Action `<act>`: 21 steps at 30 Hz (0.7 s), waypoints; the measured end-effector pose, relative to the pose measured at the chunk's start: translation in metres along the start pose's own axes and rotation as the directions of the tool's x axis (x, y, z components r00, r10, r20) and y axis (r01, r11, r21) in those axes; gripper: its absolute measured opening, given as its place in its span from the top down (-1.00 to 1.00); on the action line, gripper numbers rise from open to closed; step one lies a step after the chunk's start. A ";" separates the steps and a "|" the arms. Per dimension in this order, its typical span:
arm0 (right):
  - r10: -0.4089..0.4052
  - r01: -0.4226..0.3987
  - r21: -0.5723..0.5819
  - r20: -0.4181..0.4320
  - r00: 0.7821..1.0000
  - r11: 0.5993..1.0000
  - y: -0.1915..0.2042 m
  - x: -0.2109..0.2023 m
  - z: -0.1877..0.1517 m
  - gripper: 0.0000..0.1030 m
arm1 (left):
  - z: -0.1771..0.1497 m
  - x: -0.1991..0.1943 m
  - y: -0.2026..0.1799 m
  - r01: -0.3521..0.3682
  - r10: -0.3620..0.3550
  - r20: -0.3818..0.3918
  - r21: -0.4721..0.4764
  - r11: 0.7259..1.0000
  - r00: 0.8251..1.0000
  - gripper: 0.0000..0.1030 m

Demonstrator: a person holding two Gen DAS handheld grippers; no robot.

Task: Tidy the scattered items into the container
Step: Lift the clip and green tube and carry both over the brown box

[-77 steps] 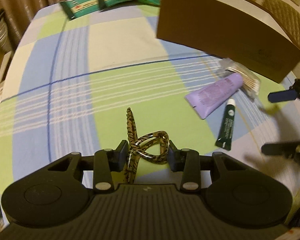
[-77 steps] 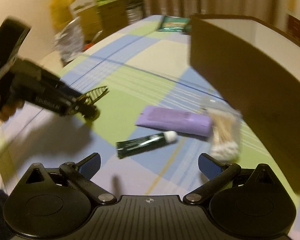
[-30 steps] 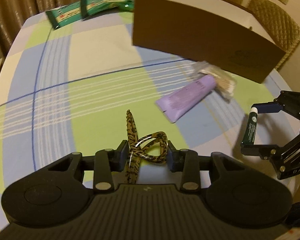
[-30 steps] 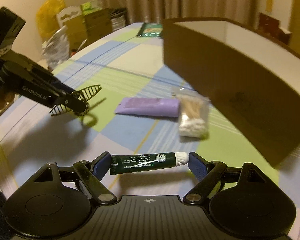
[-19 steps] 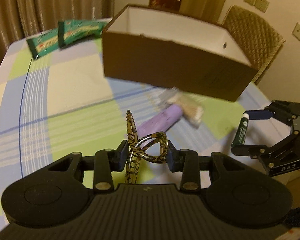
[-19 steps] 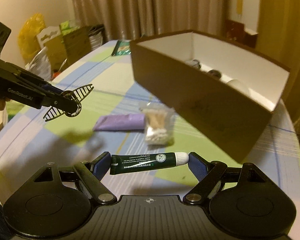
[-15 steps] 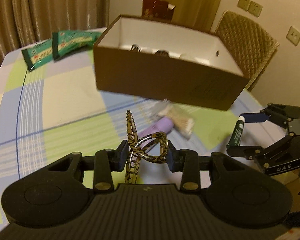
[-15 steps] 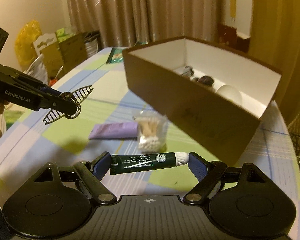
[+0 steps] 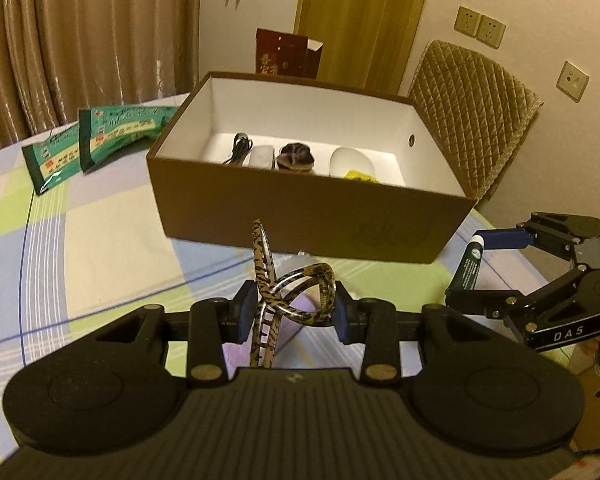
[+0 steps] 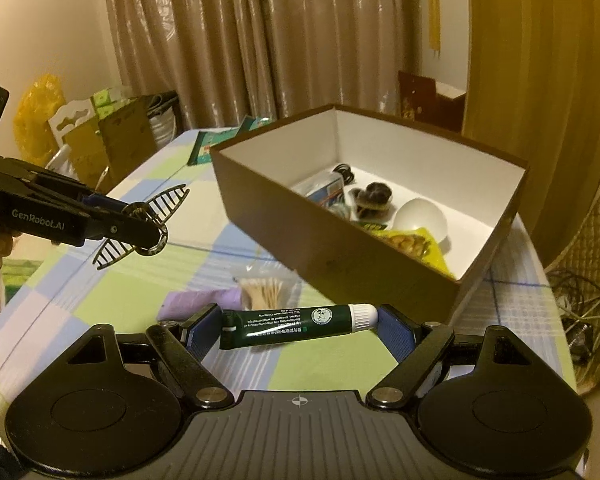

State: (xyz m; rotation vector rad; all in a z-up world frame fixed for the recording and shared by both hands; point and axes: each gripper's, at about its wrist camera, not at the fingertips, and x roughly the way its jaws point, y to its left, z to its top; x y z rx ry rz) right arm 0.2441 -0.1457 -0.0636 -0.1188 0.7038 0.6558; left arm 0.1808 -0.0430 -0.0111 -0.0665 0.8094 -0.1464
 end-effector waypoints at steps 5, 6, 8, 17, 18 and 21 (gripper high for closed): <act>-0.004 0.003 0.008 0.028 1.000 1.000 -0.008 -0.005 0.007 -0.57 | 0.009 0.001 -0.005 0.002 -0.002 0.017 0.010 1.000 1.000 0.36; -0.004 0.004 0.009 0.035 0.999 1.000 -0.009 -0.006 0.010 -0.57 | 0.010 0.001 -0.006 0.003 -0.003 0.021 0.012 1.000 1.000 0.36; -0.004 0.004 0.012 0.048 0.999 1.000 -0.011 -0.008 0.014 -0.57 | 0.015 0.001 -0.007 0.004 -0.004 0.029 0.015 1.000 1.000 0.36; -0.010 0.009 0.014 0.091 0.996 1.000 -0.023 -0.010 0.029 -0.57 | 0.034 0.003 -0.014 0.019 -0.021 0.063 0.026 0.999 0.998 0.36; -0.010 0.009 0.012 0.095 0.995 1.000 -0.025 -0.010 0.032 -0.57 | 0.037 0.004 -0.015 0.020 -0.022 0.067 0.028 0.999 0.997 0.36; -0.013 0.012 0.009 0.107 0.994 1.000 -0.031 -0.007 0.040 -0.57 | 0.046 0.005 -0.018 0.025 -0.027 0.084 0.032 0.999 0.996 0.36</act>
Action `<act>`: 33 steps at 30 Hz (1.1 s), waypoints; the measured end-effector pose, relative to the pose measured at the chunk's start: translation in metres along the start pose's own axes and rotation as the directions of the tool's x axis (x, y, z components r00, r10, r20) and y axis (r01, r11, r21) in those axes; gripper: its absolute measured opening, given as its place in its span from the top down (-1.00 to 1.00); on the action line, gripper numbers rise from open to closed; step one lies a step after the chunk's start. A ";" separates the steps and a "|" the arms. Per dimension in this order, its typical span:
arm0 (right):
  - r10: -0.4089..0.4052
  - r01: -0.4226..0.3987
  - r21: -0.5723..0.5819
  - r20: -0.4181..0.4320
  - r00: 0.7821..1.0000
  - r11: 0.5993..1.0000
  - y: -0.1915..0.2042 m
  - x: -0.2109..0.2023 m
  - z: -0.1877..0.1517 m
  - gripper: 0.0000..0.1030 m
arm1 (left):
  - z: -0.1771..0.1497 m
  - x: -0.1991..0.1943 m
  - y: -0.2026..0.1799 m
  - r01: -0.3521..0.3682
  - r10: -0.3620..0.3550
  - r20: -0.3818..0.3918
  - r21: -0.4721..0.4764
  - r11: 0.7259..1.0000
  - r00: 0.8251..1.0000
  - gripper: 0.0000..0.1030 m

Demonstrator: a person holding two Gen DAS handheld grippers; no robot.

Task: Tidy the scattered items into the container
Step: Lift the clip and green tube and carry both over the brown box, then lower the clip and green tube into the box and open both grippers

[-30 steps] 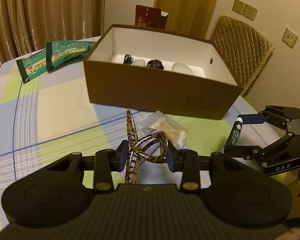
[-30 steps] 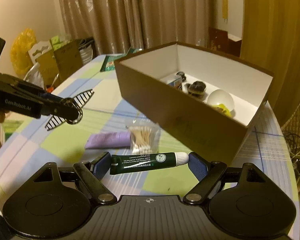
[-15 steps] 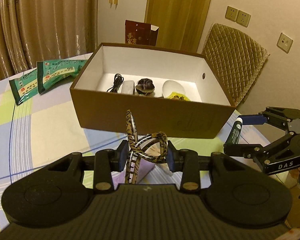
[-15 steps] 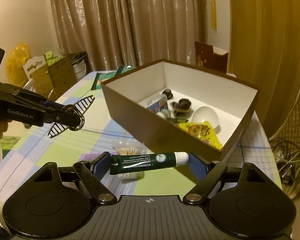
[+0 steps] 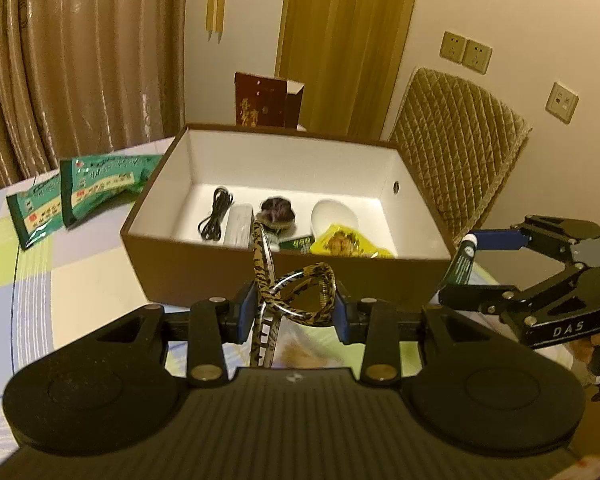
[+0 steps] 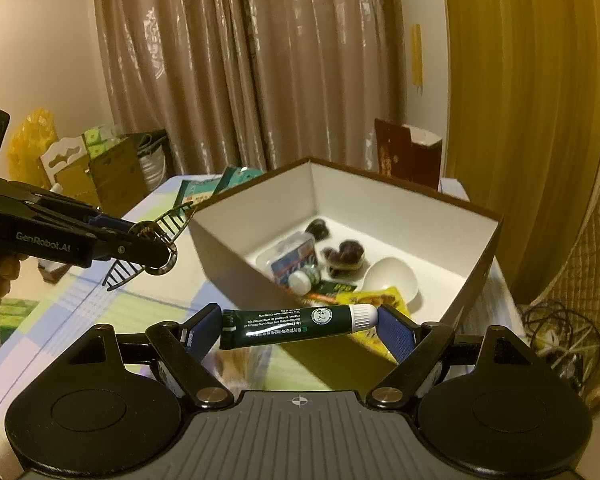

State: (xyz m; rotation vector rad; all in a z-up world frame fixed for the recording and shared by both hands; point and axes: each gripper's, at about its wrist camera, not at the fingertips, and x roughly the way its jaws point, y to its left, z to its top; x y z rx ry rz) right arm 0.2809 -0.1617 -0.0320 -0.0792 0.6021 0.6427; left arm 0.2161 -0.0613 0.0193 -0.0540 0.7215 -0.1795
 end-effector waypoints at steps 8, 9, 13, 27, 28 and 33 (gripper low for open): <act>-0.005 0.005 -0.045 0.013 1.000 0.999 -0.023 0.016 0.025 -0.57 | 0.035 0.012 -0.007 0.015 -0.016 0.054 0.028 0.999 0.998 0.36; -0.005 0.005 -0.050 0.009 1.000 0.999 -0.027 0.019 0.028 -0.57 | 0.039 0.015 -0.008 0.018 -0.020 0.059 0.032 0.999 0.998 0.36; -0.012 0.011 -0.084 -0.016 1.000 0.996 -0.042 0.036 0.041 -0.57 | 0.058 0.031 -0.010 0.037 -0.040 0.059 0.048 0.998 0.997 0.36; -0.064 0.080 0.110 -0.144 0.988 0.991 -0.098 0.131 0.091 -0.57 | 0.128 0.134 0.004 0.029 -0.025 -0.047 0.084 0.996 0.999 0.36; -0.074 0.096 0.138 -0.157 0.985 0.986 -0.102 0.139 0.093 -0.57 | 0.131 0.143 0.008 0.029 -0.024 -0.060 0.076 0.997 0.998 0.36; -0.125 0.189 0.285 -0.229 0.965 0.940 -0.119 0.175 0.099 -0.57 | 0.140 0.185 0.026 0.013 -0.007 -0.110 0.056 0.998 0.994 0.36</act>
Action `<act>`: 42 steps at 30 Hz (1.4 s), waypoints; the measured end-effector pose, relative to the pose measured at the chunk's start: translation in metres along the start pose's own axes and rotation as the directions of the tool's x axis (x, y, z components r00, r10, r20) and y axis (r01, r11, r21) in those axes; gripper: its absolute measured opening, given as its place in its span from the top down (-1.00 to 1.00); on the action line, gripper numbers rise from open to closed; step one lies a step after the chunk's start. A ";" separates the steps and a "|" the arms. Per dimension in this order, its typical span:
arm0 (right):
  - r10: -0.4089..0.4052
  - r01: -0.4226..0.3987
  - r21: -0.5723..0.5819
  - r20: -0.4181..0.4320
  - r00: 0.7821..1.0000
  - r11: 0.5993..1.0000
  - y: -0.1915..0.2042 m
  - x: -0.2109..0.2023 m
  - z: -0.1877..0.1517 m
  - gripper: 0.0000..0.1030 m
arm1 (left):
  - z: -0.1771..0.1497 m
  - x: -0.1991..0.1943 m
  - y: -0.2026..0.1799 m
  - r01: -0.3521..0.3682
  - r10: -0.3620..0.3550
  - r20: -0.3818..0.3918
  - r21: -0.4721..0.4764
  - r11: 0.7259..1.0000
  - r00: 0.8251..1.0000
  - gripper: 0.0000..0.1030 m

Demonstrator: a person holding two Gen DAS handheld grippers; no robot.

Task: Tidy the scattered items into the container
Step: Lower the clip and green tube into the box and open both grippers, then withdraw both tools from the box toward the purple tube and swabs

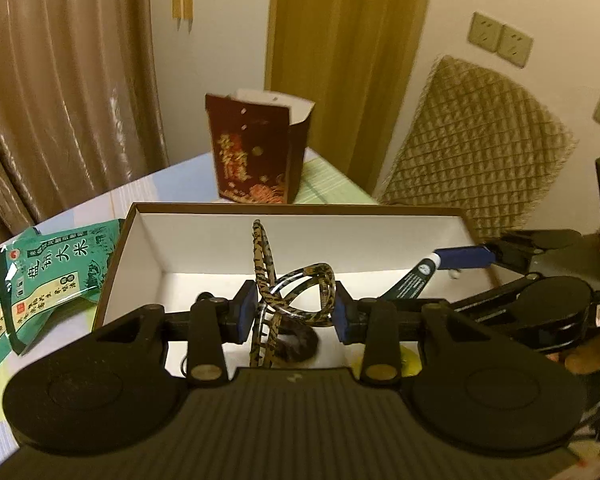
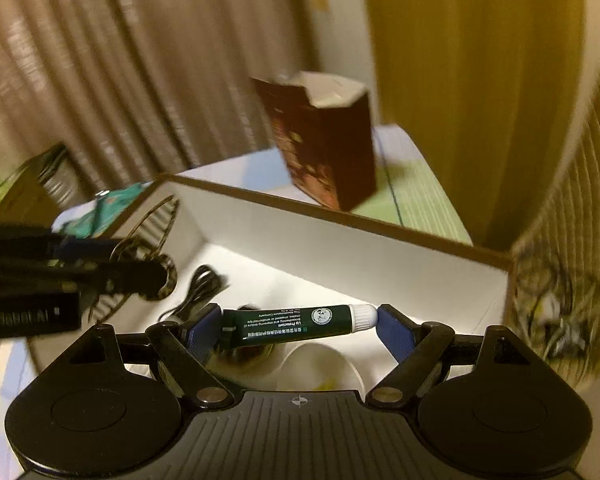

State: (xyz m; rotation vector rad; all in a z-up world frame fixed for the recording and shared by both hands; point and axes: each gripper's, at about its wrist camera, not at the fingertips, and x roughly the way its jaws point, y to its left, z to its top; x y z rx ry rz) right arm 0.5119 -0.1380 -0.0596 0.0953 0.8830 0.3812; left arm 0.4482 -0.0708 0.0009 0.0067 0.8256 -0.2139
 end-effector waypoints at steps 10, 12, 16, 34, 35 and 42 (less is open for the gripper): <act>-0.058 0.061 0.051 -0.060 0.997 0.997 -0.005 0.039 0.005 -0.57 | 0.000 0.060 0.029 -0.042 0.043 -0.097 0.015 0.999 0.994 0.36; -0.067 0.070 0.045 -0.063 0.996 0.997 -0.006 0.044 0.005 -0.57 | -0.003 0.068 0.032 -0.043 0.044 -0.111 0.011 0.999 0.993 0.35; -0.080 0.083 0.039 -0.065 0.995 0.996 -0.008 0.049 0.008 -0.57 | -0.008 0.076 0.039 -0.042 0.041 -0.122 -0.008 0.999 0.992 0.36; -0.044 0.046 0.057 -0.046 0.998 0.997 -0.011 0.032 0.006 -0.93 | -0.012 0.056 0.035 -0.072 0.076 -0.103 0.037 0.997 0.992 -0.12; -0.034 0.036 0.049 -0.043 0.999 0.998 -0.010 0.028 0.005 -0.93 | -0.013 0.053 0.035 -0.073 0.077 -0.103 0.038 0.997 0.992 -0.22; -0.010 0.010 -0.021 0.001 1.000 1.000 0.005 -0.007 -0.005 -0.96 | -0.015 0.024 0.030 -0.089 0.093 -0.074 0.057 0.994 0.993 -0.45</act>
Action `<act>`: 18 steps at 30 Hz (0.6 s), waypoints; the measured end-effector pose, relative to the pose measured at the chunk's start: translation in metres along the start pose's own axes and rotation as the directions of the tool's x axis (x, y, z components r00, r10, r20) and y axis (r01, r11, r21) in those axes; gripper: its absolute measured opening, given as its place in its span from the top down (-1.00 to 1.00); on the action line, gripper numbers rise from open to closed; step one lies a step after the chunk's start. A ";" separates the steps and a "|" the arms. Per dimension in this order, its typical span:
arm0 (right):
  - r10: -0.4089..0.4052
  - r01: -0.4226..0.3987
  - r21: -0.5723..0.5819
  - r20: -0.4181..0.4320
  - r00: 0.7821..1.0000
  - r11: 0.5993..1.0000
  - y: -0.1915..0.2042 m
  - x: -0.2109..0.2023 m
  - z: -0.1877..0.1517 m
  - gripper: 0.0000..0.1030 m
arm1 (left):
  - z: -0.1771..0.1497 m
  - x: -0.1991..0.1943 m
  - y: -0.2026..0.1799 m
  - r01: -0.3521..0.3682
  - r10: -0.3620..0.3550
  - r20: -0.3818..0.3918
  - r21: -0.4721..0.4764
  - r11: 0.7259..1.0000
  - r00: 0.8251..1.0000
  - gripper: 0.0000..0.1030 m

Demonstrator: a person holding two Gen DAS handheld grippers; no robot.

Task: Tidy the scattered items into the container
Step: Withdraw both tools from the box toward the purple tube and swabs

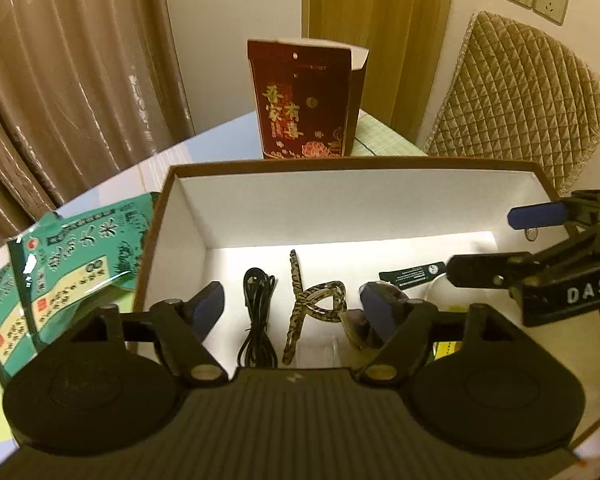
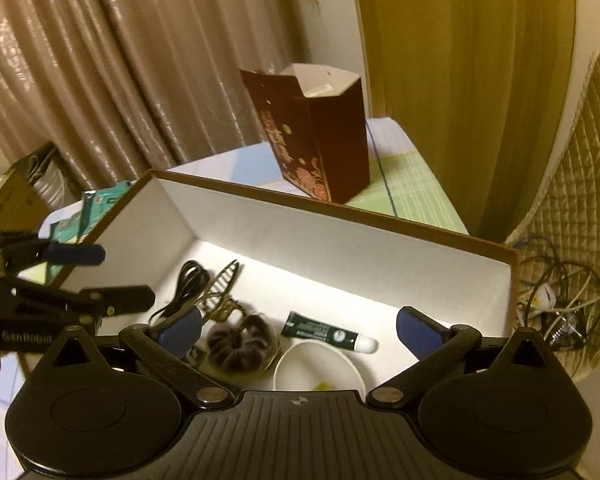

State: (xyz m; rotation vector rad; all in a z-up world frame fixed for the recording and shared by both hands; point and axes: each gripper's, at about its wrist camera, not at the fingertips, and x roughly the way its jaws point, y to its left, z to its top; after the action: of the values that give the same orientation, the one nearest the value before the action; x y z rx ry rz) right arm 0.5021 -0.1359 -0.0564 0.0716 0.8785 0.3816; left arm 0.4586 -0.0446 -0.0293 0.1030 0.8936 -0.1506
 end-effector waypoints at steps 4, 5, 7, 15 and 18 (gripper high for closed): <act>0.003 -0.003 -0.014 0.016 1.000 1.000 0.005 -0.018 -0.007 -0.96 | -0.004 -0.018 -0.001 -0.005 0.005 0.015 -0.001 1.000 1.000 -0.45; 0.001 0.000 -0.019 0.020 1.000 1.000 0.007 -0.022 -0.009 -0.96 | -0.005 -0.022 -0.002 -0.007 0.007 0.018 -0.001 1.000 1.000 -0.45; -0.003 0.004 -0.039 0.035 0.999 0.999 0.011 -0.031 -0.013 -0.96 | -0.007 -0.031 -0.004 -0.015 0.015 0.016 -0.002 1.000 1.000 -0.46; -0.017 0.031 -0.143 0.097 0.995 0.989 0.036 -0.073 -0.043 -0.96 | -0.025 -0.077 -0.015 -0.026 0.026 0.067 0.000 1.000 0.997 -0.50; -0.015 0.034 -0.171 0.113 0.994 0.985 0.046 -0.087 -0.054 -0.96 | -0.036 -0.098 -0.018 -0.027 0.028 0.092 -0.012 1.000 0.995 -0.50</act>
State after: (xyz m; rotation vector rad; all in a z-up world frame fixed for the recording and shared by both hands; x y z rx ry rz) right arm 0.3973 -0.1292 -0.0171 -0.0779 0.7328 0.4254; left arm 0.3675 -0.0487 0.0250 0.0970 0.8004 -0.1240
